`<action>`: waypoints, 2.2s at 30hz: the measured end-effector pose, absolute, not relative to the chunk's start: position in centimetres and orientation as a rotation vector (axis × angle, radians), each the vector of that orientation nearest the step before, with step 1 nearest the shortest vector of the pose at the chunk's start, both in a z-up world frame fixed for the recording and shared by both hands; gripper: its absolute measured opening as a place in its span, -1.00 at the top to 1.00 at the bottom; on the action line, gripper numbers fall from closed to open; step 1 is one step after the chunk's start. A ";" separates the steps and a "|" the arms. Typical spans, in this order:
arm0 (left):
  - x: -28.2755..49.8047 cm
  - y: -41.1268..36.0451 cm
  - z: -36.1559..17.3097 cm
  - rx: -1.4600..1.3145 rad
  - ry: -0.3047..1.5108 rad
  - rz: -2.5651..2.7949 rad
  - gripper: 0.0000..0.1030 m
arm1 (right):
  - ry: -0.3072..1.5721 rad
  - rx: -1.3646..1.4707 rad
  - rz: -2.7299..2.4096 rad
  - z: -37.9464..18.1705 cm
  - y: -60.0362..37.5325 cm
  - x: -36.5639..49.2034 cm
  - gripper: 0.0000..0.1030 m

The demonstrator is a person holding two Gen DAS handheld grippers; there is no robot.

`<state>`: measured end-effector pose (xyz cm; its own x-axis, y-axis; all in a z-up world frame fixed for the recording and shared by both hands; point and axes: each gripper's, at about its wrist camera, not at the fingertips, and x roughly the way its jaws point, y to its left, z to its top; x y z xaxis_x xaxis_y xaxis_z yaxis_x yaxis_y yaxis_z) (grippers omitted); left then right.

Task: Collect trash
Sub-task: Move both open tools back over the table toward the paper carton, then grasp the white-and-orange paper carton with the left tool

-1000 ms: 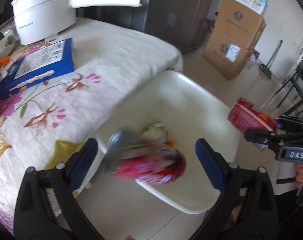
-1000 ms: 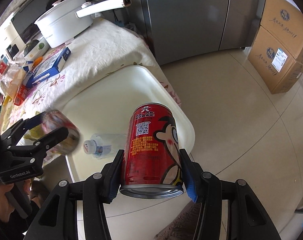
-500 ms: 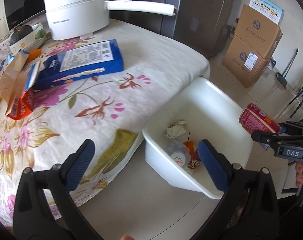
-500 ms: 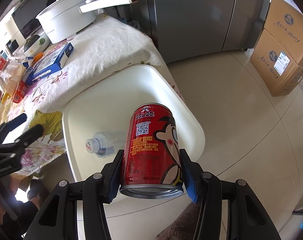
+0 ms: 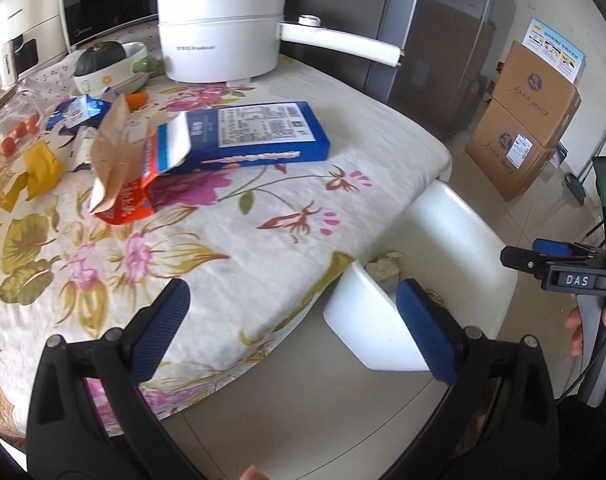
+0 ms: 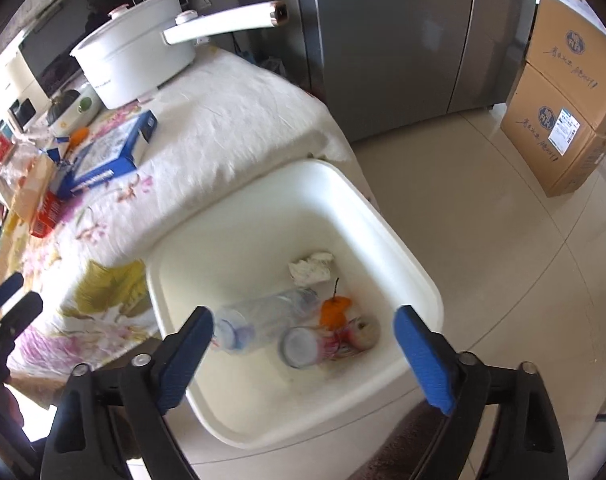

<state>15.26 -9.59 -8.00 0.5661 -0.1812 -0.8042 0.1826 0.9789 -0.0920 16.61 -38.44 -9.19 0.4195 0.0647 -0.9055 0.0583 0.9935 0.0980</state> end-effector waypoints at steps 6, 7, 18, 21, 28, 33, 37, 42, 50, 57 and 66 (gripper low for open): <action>15.1 -7.2 -7.2 -0.035 0.946 -0.162 -0.99 | 1.109 0.085 0.014 -8.0 -36.0 17.0 -1.00; 15.1 -6.9 -7.0 -0.039 0.945 -0.155 -0.99 | 1.103 0.080 0.019 -7.7 -35.4 17.1 -1.00; 15.1 -3.9 -4.7 -0.047 0.876 -0.060 -0.99 | 1.037 0.000 0.104 -4.4 -29.6 17.7 -1.00; 15.1 -3.3 -4.0 -0.041 0.855 -0.042 -0.99 | 1.015 -0.057 0.122 -3.6 -27.8 17.9 -1.00; 15.5 -1.4 -3.6 -0.041 0.826 0.016 -0.99 | 0.982 -0.084 0.189 -2.2 -24.5 18.4 -1.00; 16.0 0.1 -3.6 -0.056 0.823 0.051 -0.99 | 0.990 -0.074 0.246 -2.0 -22.3 19.4 -1.00; 16.7 1.4 -3.8 -0.082 0.829 0.081 -0.99 | 0.977 -0.078 0.254 -1.9 -20.8 20.4 -1.00; 17.3 2.8 -4.3 -0.112 0.844 0.100 -0.99 | 0.958 -0.094 0.240 -2.0 -19.3 21.7 -1.00; 19.0 5.5 -6.4 -0.222 0.914 0.097 -0.99 | 1.007 -0.075 0.241 -3.8 -17.3 24.4 -1.00; 21.2 5.1 -8.0 -0.284 0.925 0.007 -0.99 | 1.045 -0.054 0.224 -4.8 -17.4 26.0 -1.00; 24.0 0.1 -9.6 -0.103 0.934 -0.111 -0.92 | 1.092 0.011 0.198 -5.9 -20.4 27.1 -1.00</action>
